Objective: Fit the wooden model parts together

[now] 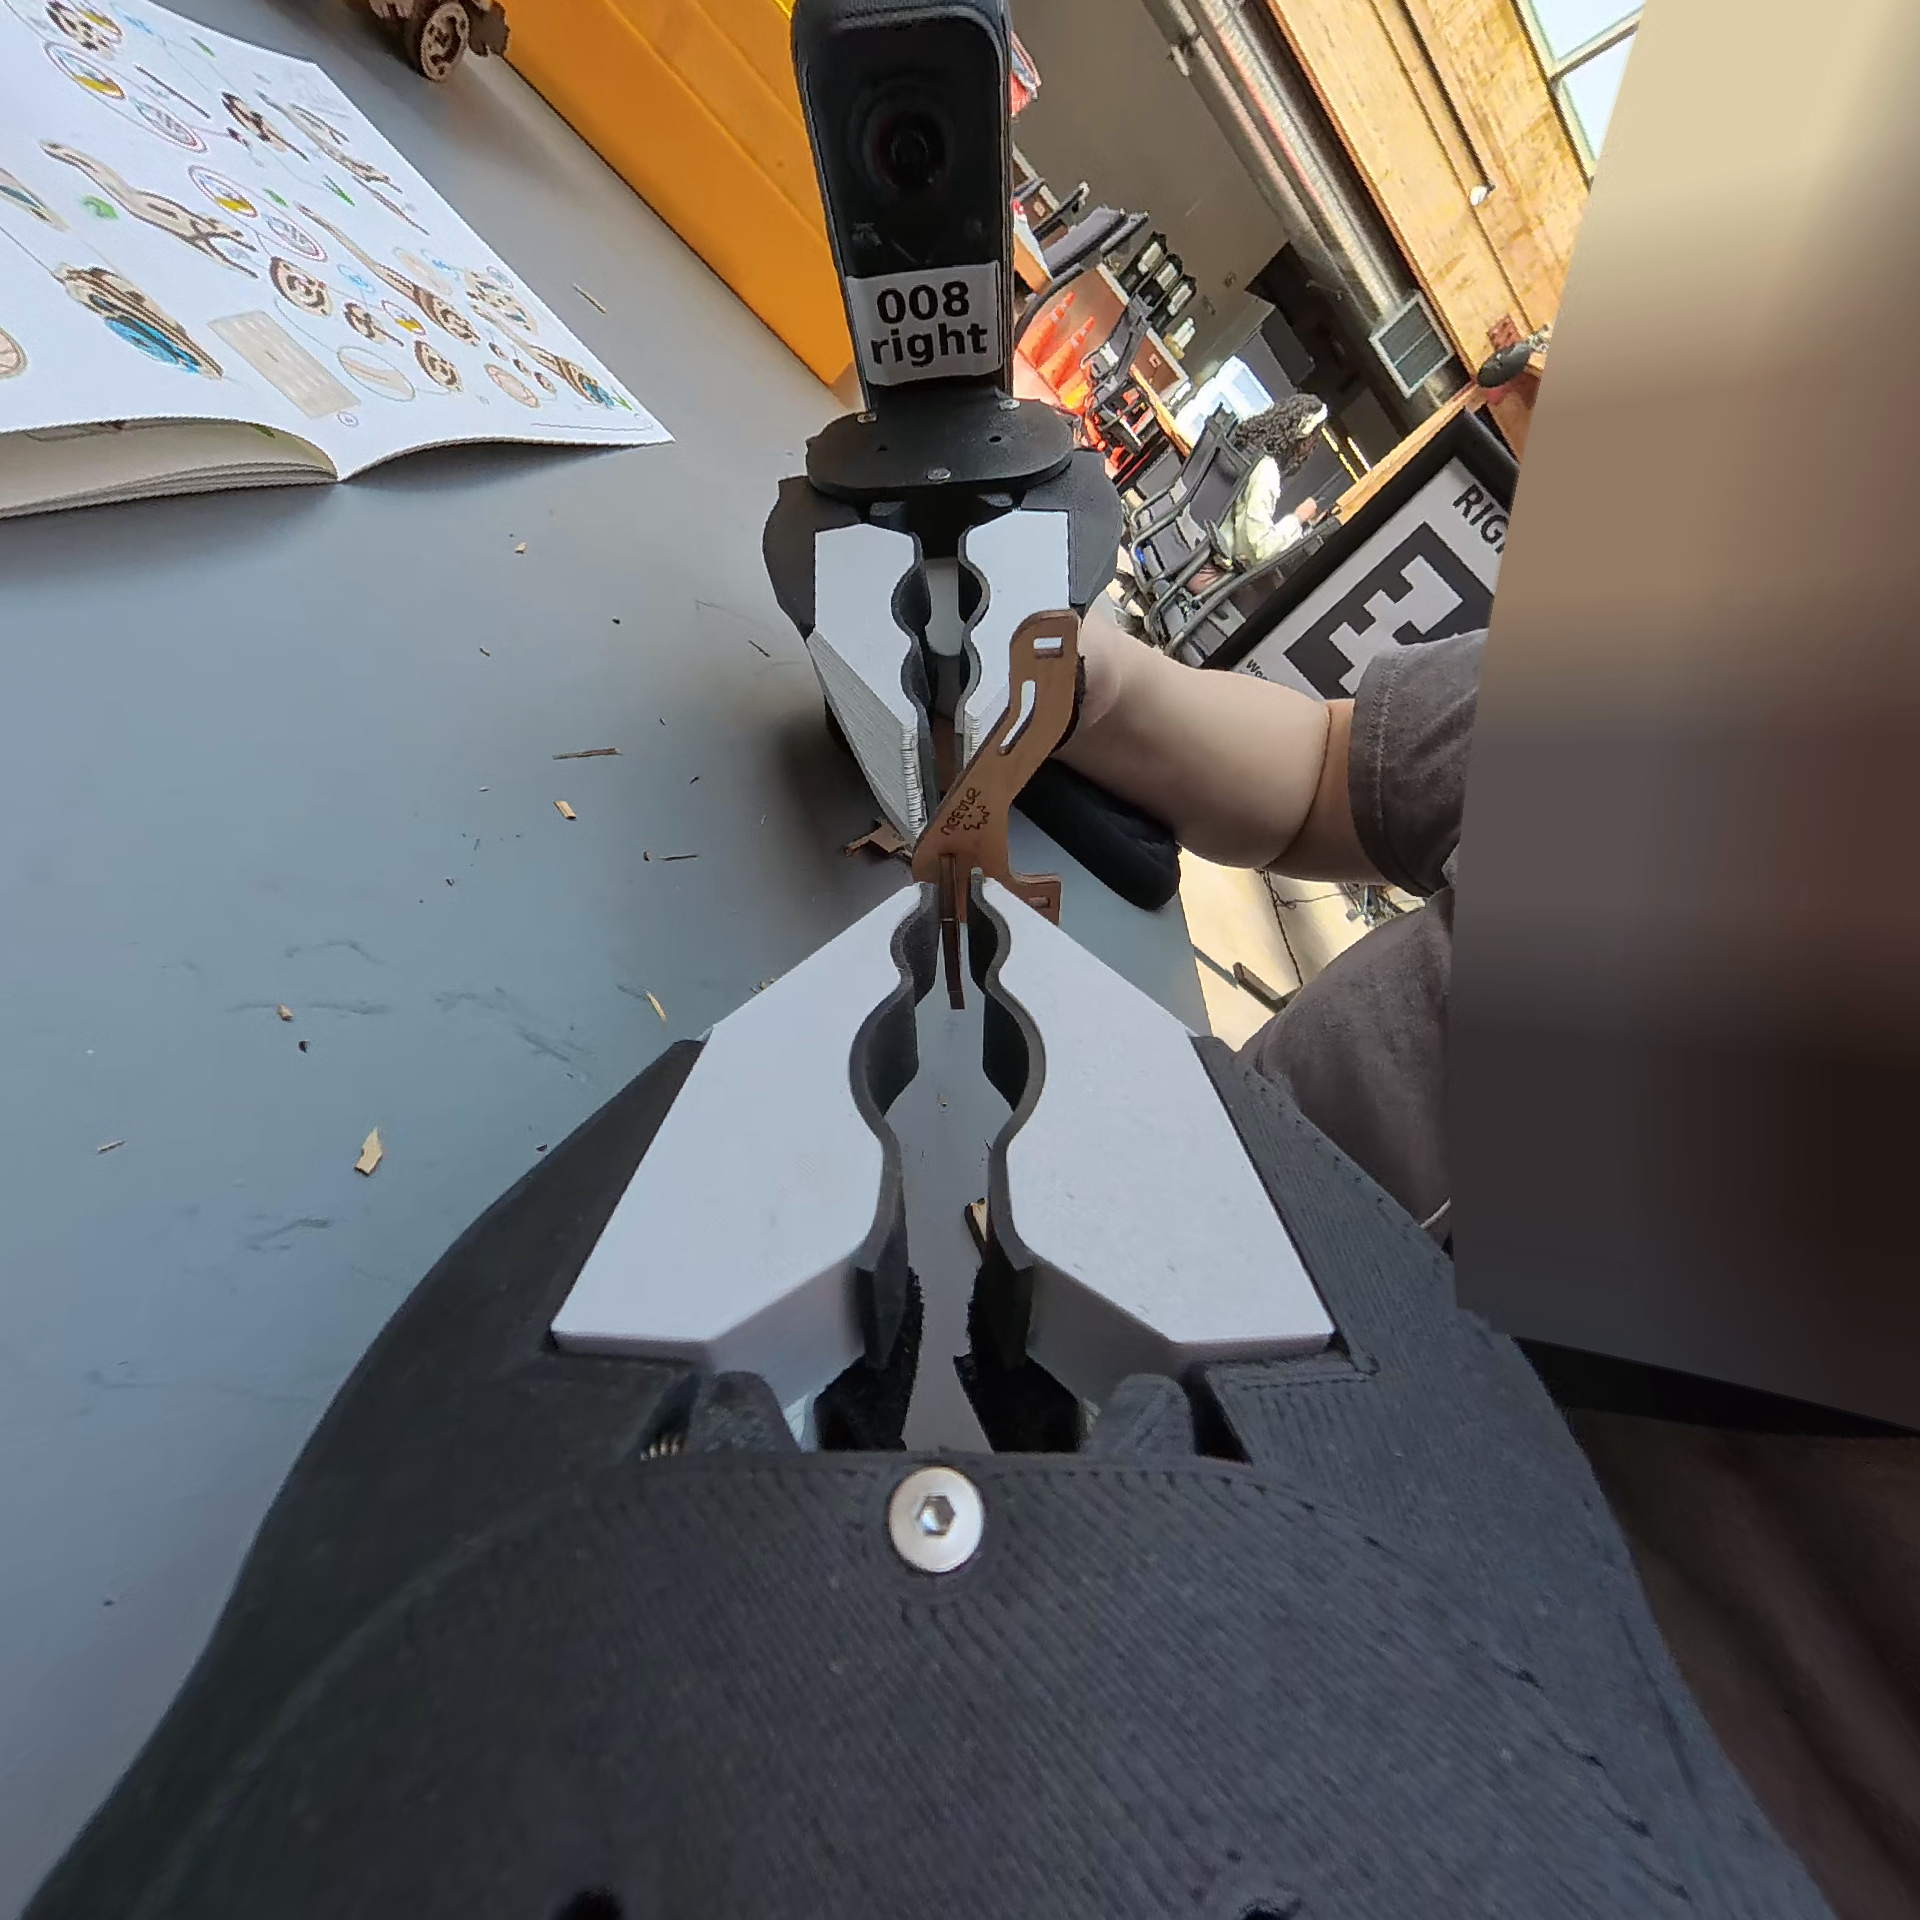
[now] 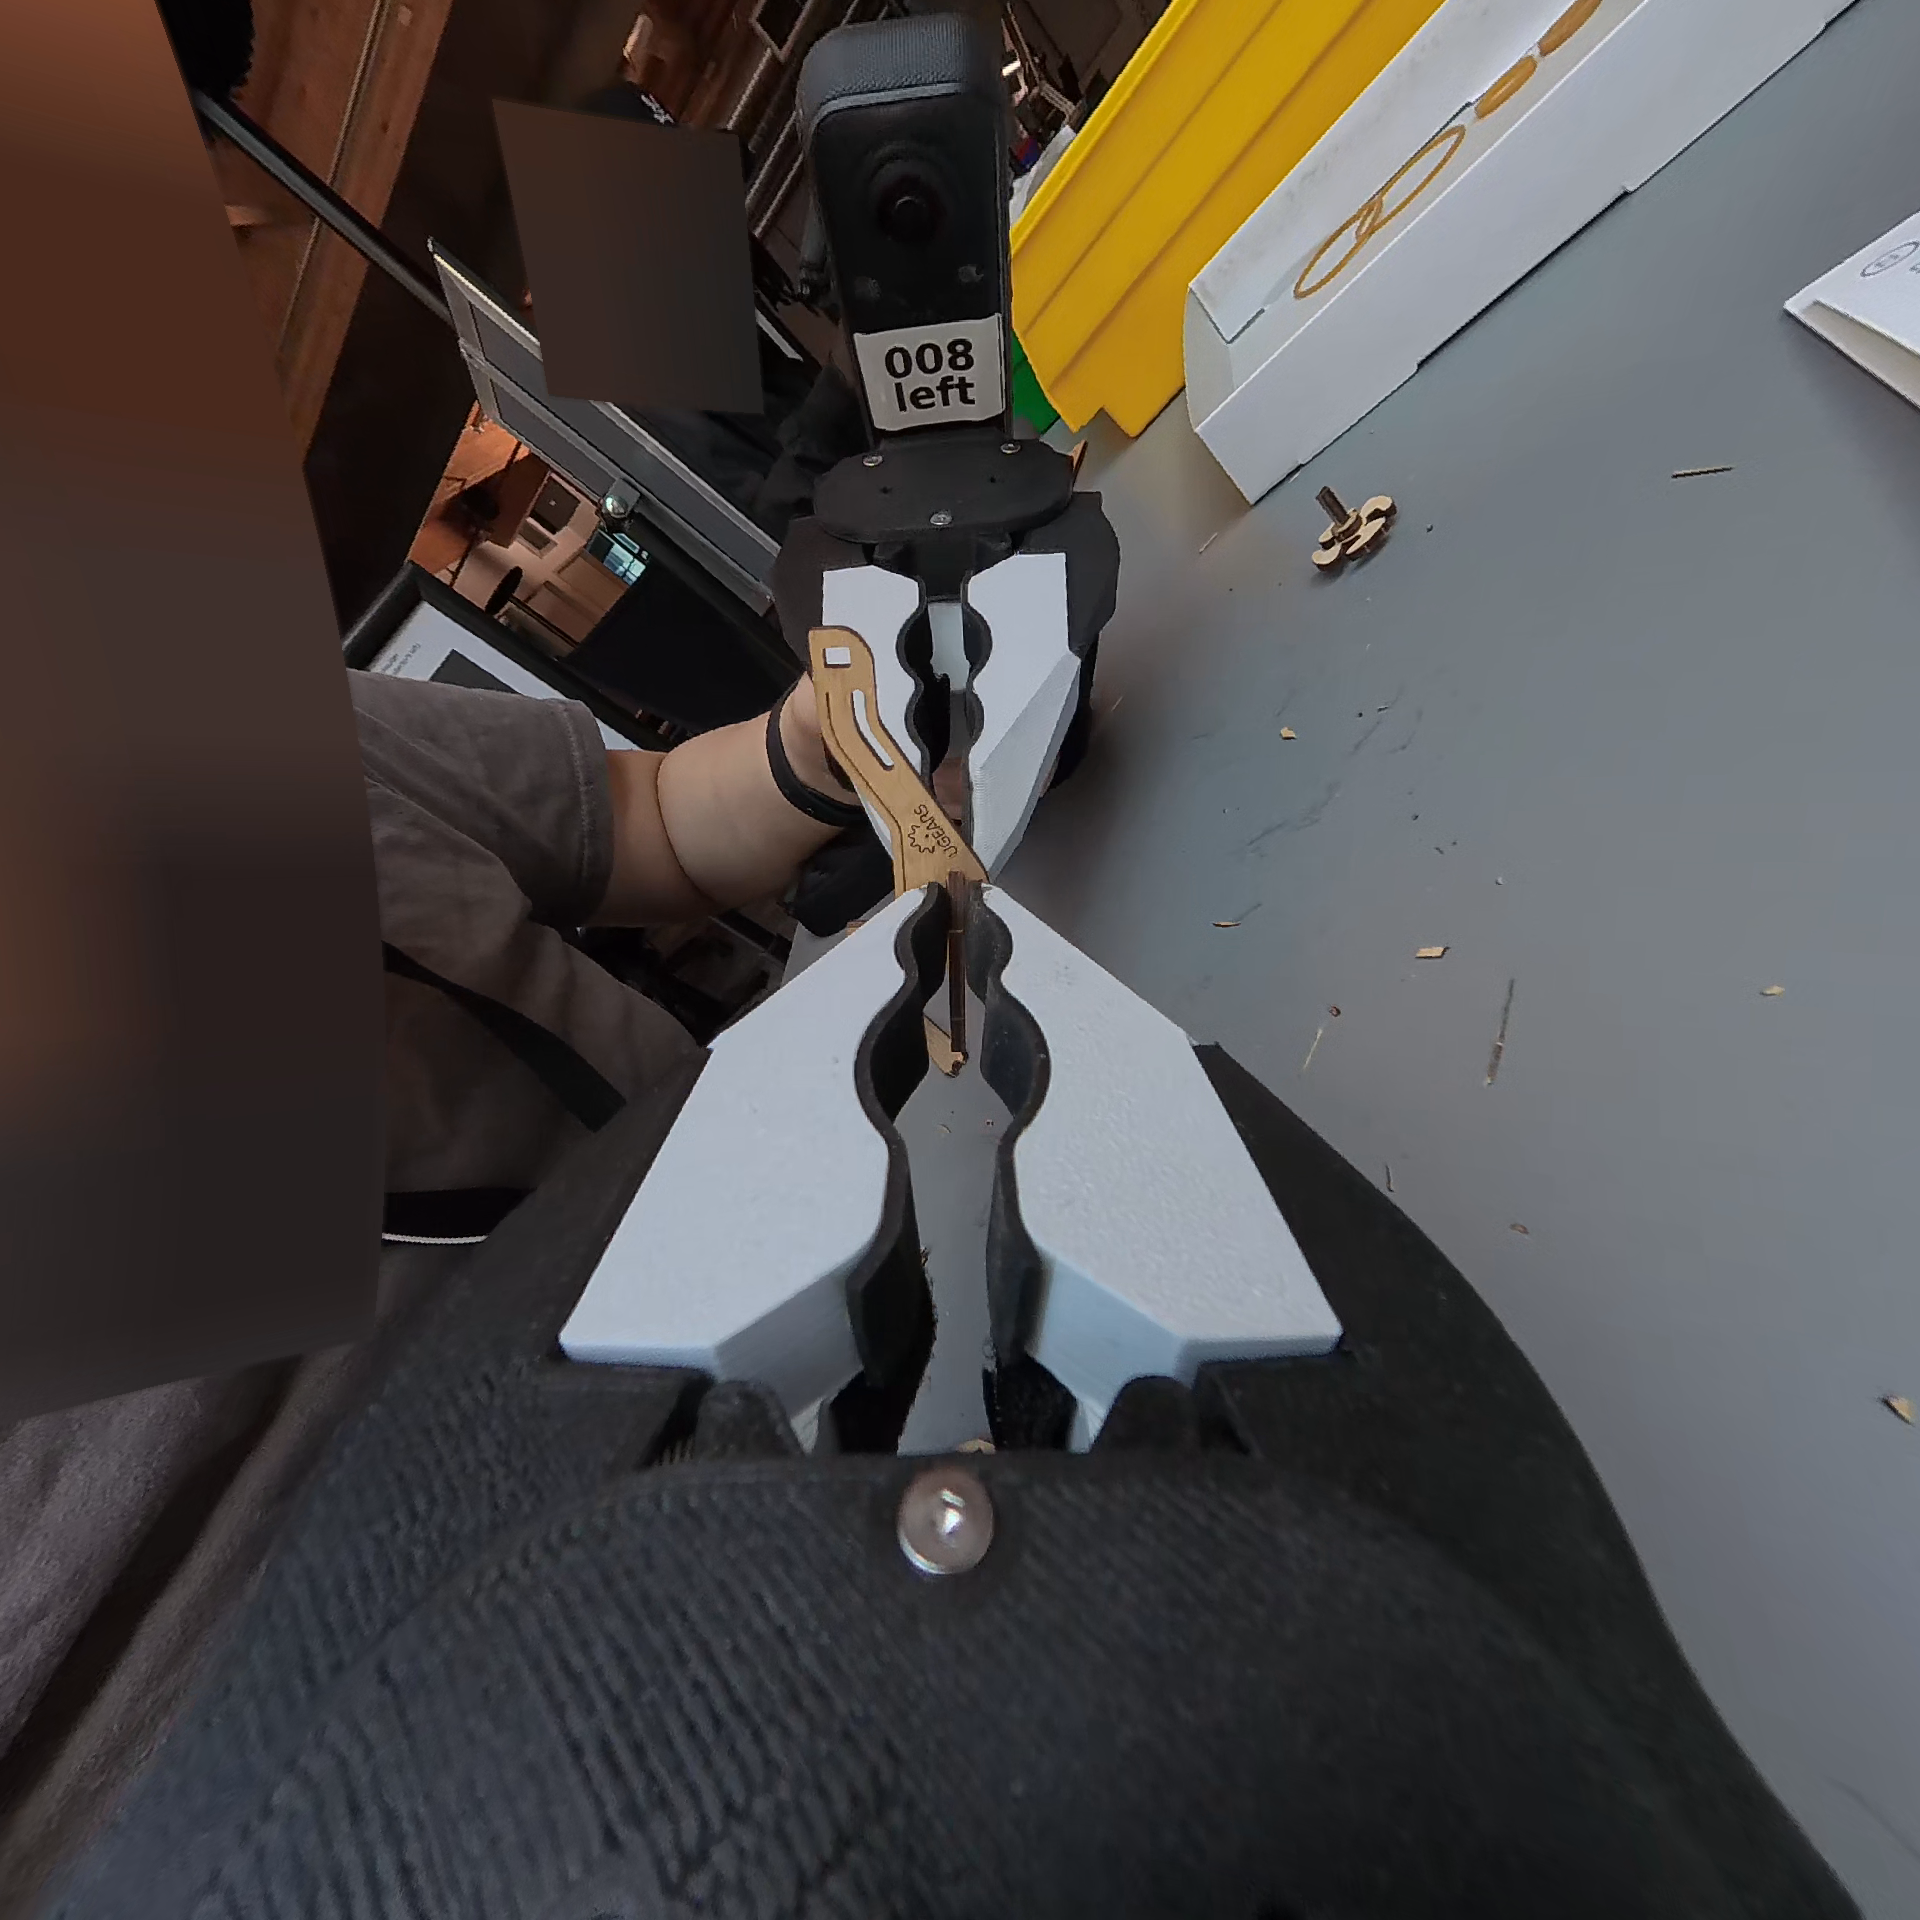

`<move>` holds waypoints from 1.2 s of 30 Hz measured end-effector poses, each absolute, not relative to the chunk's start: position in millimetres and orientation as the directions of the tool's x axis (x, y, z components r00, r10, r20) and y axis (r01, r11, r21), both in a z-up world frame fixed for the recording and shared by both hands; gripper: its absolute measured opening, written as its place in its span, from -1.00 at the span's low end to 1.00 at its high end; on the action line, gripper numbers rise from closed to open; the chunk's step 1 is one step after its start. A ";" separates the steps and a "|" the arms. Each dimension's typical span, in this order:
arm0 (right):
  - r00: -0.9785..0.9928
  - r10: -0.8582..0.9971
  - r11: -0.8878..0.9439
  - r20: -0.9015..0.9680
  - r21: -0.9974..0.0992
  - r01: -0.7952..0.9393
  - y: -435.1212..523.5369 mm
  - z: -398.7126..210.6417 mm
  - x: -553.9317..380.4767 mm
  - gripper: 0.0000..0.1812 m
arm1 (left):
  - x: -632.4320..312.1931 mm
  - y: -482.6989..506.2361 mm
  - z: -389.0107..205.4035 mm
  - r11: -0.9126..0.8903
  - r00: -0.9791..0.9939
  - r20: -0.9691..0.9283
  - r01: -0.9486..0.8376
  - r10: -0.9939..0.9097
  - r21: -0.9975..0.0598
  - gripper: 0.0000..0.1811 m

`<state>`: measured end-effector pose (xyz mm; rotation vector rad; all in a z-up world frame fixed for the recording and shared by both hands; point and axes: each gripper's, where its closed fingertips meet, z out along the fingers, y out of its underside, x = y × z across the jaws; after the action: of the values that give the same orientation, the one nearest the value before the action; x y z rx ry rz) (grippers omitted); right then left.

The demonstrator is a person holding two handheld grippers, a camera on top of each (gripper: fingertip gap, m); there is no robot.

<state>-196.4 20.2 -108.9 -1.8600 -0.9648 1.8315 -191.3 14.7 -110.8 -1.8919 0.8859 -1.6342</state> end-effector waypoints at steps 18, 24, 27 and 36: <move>-0.088 0.680 -0.697 -0.728 -0.679 0.228 17.0 -108.6 -196.8 -0.99 | -191.0 13.7 -109.7 -0.666 0.070 0.664 -0.158 -0.744 -0.729 -1.00; -0.085 0.690 -0.690 -0.719 -0.688 0.225 16.2 -108.7 -196.8 -0.99 | -190.8 12.5 -110.2 -0.661 0.069 0.660 -0.167 -0.748 -0.731 -1.00; -0.101 0.681 -0.689 -0.725 -0.681 0.248 11.8 -109.5 -197.1 -0.99 | -190.0 8.1 -110.9 -0.663 0.050 0.667 -0.184 -0.743 -0.725 -1.00; -0.075 0.685 -0.677 -0.724 -0.672 0.302 8.1 -117.6 -198.4 -0.99 | -187.9 2.6 -120.4 -0.651 0.069 0.657 -0.249 -0.751 -0.717 -1.00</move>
<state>-198.4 8.1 -117.6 -1.9021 -1.0683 1.8134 -187.9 2.6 -120.4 -1.9363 0.9921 -1.6096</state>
